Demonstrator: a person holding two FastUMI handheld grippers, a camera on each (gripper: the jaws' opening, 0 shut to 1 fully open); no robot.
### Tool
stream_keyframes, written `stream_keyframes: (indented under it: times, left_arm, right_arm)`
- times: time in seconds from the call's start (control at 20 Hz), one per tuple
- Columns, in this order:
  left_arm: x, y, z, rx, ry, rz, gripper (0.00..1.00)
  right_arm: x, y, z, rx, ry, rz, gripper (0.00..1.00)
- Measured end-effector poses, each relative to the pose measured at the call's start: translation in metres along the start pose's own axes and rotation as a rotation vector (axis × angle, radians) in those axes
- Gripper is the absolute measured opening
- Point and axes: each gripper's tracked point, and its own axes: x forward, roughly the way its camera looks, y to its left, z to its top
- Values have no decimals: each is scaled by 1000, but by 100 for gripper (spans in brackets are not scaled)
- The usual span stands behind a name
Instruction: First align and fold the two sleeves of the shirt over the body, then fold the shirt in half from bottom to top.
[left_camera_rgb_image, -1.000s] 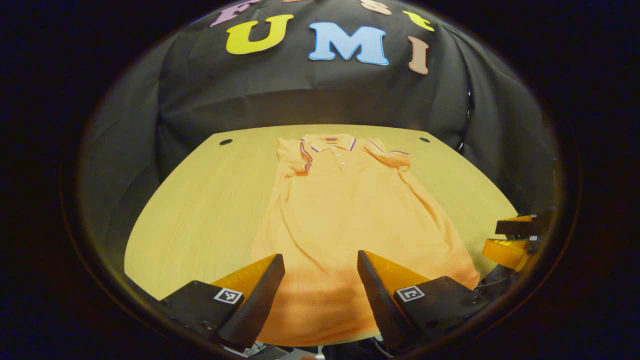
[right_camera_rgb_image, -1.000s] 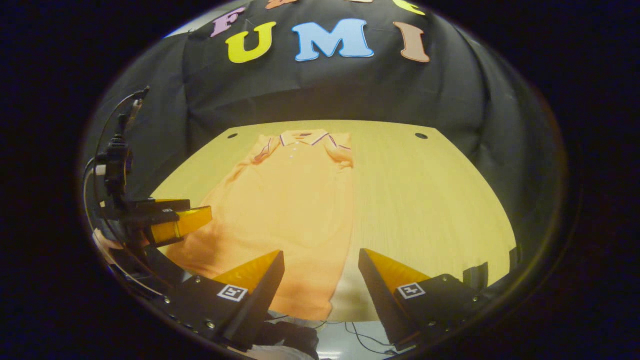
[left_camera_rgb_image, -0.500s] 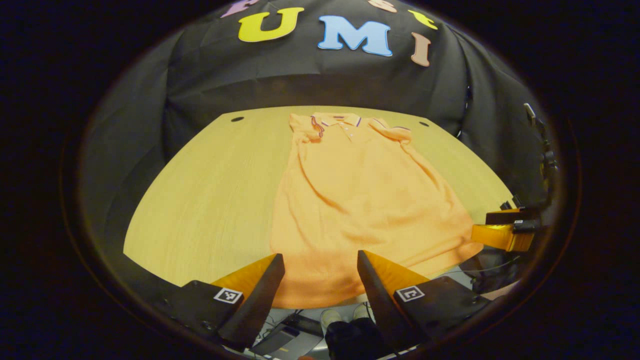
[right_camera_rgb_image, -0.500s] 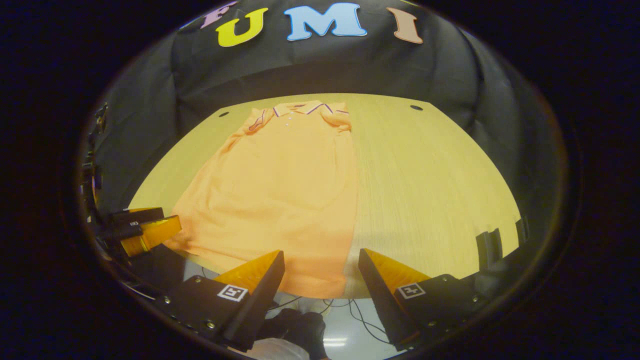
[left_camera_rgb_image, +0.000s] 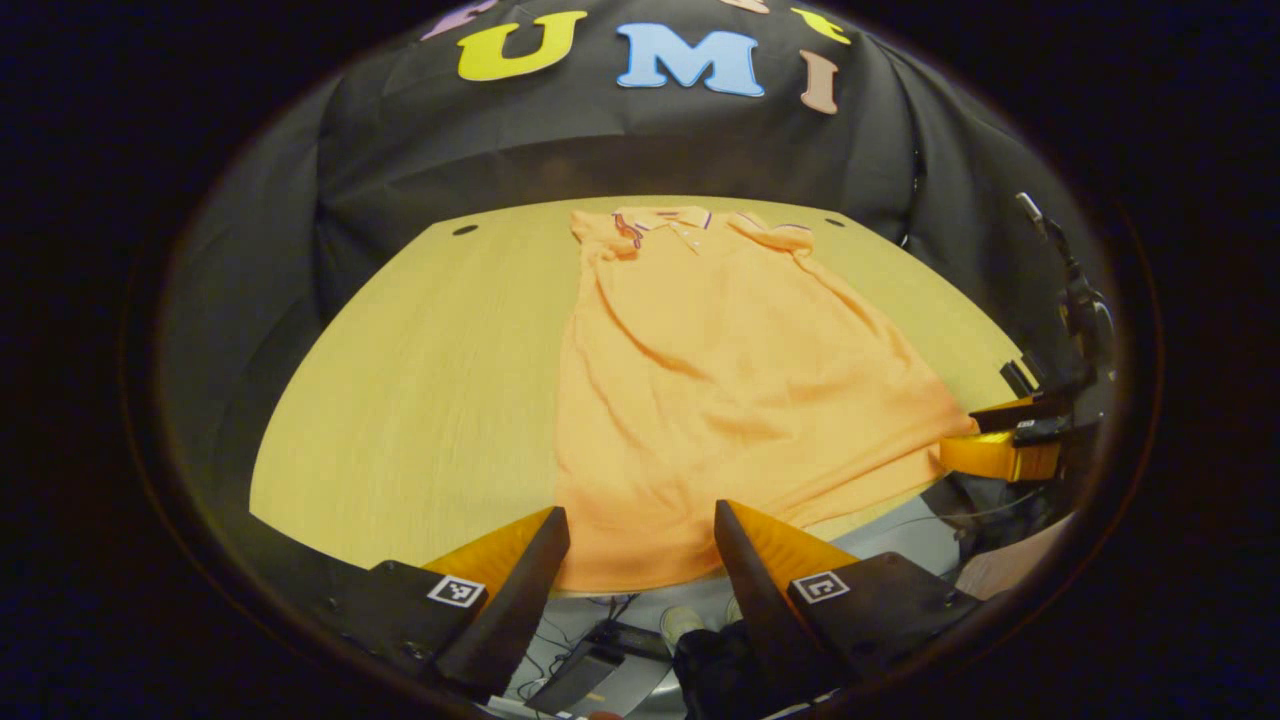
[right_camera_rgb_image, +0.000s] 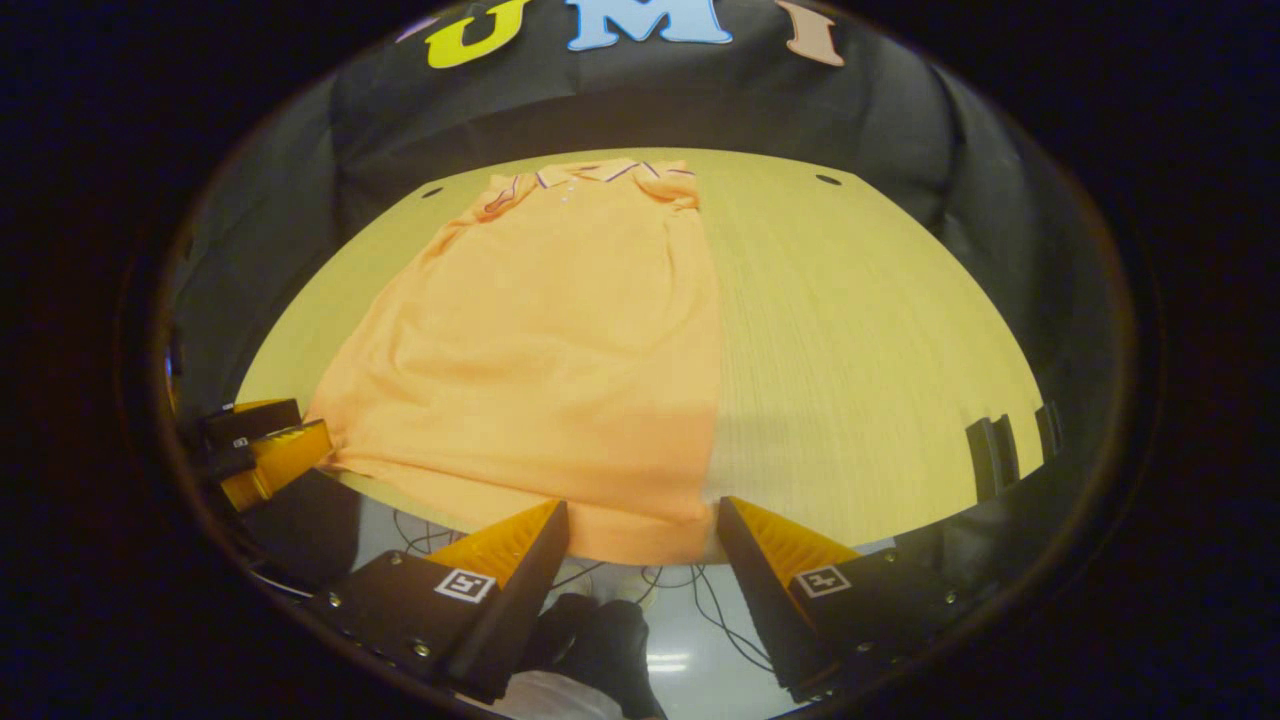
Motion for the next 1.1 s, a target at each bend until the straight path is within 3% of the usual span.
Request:
stream_keyframes:
  times: [0.3, 0.35, 0.45, 0.55, 0.6, 0.65, 0.7, 0.8, 0.85, 1.1]
  left_arm:
    - [6, -1, -3, 16, -4, 13, 94]
    - [7, -2, -5, 31, -3, 14, 96]
    - [7, -7, -5, 58, -10, 4, 94]
    - [8, -12, -4, 65, -13, -1, 80]
    - [9, -14, -3, 65, -16, -4, 66]
    - [9, -15, -2, 55, -19, 0, 53]
    - [9, -14, -1, 36, -20, 11, 31]
    - [9, -18, 0, -6, -13, 5, 11]
    - [7, -18, 1, -26, -9, 12, 11]
    - [3, -23, 14, -45, -15, 38, 6]
  right_arm:
    - [3, 5, 3, -39, -5, 3, 92]
    - [4, 5, 2, -40, -5, 5, 78]
    - [2, 6, 3, -33, -8, 11, 69]
    - [2, 6, 2, -13, -4, 21, 38]
    - [3, 2, 3, -17, -7, 10, 38]
    - [2, 1, 5, 24, -16, 11, 23]
    - [2, 3, 5, 50, -7, 27, 7]
    - [11, 1, 1, 100, -8, 52, 11]
    - [1, 2, 4, 118, -8, 70, 2]
    - [-8, -3, 17, 154, -52, 114, 2]
